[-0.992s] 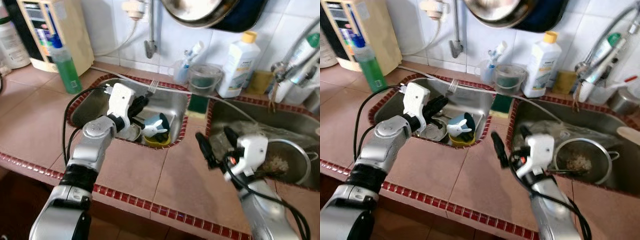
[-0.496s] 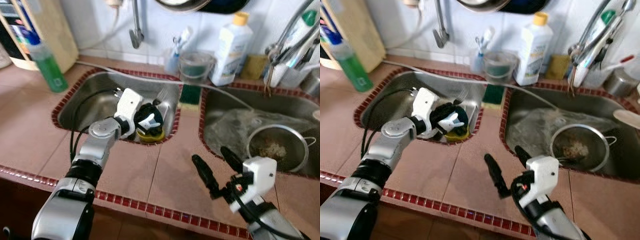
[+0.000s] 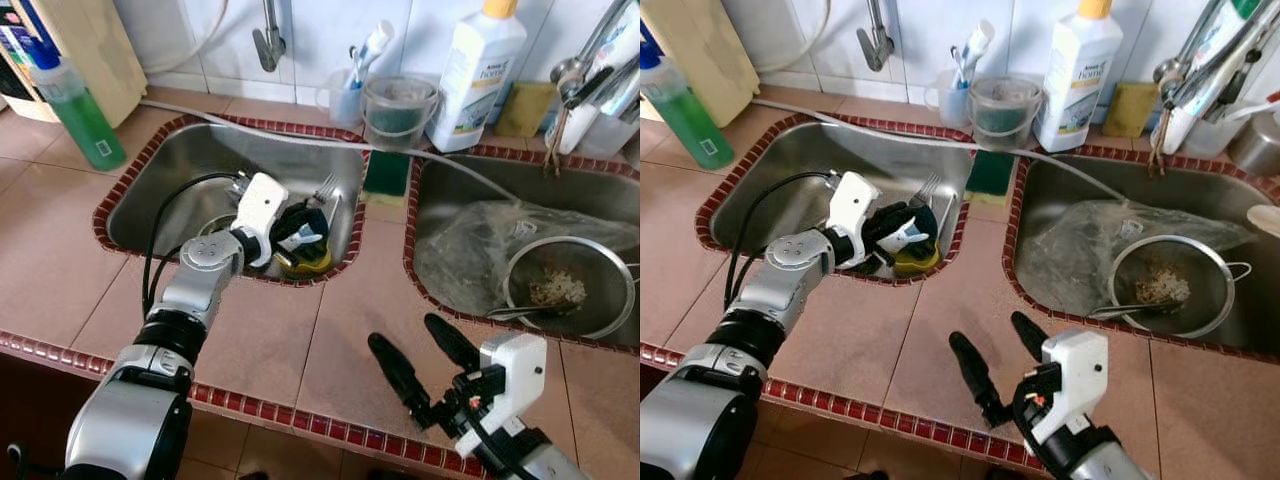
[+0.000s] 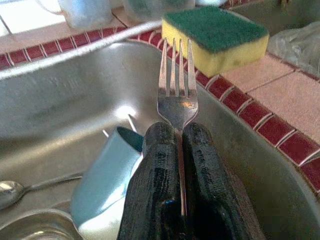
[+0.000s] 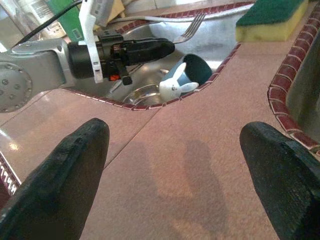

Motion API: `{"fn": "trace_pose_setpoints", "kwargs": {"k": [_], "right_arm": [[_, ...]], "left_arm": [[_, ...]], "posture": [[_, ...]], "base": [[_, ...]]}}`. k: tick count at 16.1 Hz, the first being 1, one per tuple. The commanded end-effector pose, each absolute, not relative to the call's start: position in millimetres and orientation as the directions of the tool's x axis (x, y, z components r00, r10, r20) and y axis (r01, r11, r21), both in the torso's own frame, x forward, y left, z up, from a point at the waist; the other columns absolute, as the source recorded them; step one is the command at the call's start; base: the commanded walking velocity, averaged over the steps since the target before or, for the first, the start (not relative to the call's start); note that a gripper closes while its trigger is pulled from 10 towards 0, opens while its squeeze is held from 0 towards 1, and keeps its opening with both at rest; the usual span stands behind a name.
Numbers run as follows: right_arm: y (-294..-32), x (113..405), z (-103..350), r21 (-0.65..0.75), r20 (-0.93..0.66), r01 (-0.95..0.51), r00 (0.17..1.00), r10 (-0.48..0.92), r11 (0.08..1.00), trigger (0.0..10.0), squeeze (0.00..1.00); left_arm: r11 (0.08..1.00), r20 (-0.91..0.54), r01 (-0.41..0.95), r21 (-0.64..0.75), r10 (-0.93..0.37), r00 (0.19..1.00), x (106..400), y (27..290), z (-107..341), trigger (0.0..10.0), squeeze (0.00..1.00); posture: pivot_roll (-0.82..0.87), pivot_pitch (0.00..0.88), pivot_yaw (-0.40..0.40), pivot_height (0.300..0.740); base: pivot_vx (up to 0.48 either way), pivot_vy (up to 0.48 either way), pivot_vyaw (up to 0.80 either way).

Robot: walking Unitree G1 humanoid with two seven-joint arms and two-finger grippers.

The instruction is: Kitchen organization

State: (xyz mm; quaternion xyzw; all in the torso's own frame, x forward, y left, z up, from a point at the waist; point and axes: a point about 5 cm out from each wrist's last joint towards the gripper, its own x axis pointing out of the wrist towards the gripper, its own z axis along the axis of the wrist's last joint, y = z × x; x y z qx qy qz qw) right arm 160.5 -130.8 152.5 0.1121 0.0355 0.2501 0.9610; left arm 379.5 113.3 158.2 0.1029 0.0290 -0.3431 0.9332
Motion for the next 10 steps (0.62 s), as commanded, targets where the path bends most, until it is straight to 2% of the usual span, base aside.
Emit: {"fn": "trace_pose_setpoints", "kwargs": {"k": [1, 6, 7, 10], "right_arm": [[-128.1, 156.7, 155.3, 0.24, -0.012, -0.486, 0.864, 0.503, 0.841, 10.0, 0.0], [-128.2, 154.7, 155.9, 0.243, -0.021, -0.479, 0.867, 0.498, 0.844, 10.0, 0.0], [-128.5, 155.1, 156.0, 0.242, -0.022, -0.476, 0.868, 0.495, 0.845, 10.0, 0.0], [-128.5, 157.7, 156.1, 0.24, -0.02, -0.478, 0.868, 0.496, 0.845, 10.0, 0.0]], "left_arm": [[0.738, -0.13, 0.646, 0.197, -0.633, 0.763, 381.7, 114.8, 161.7, 10.0, 0.0], [0.761, -0.157, 0.63, 0.158, -0.61, 0.776, 385.0, 116.5, 158.2, 10.0, 0.0], [0.767, -0.157, 0.625, 0.144, -0.606, 0.78, 385.8, 116.6, 157.9, 10.0, 1.0], [0.773, -0.157, 0.622, 0.128, -0.603, 0.782, 387.2, 117.7, 158.8, 10.0, 1.0]], "posture": [[-0.26, 0.219, 0.067, 0.732], [-0.27, 0.223, 0.075, 0.732], [-0.28, 0.223, 0.077, 0.732], [-0.27, 0.222, 0.075, 0.732]], "base": [[0.0, 0.0, 0.0], [0.0, 0.0, 0.0], [0.0, 0.0, 0.0], [0.0, 0.0, 0.0]]}}
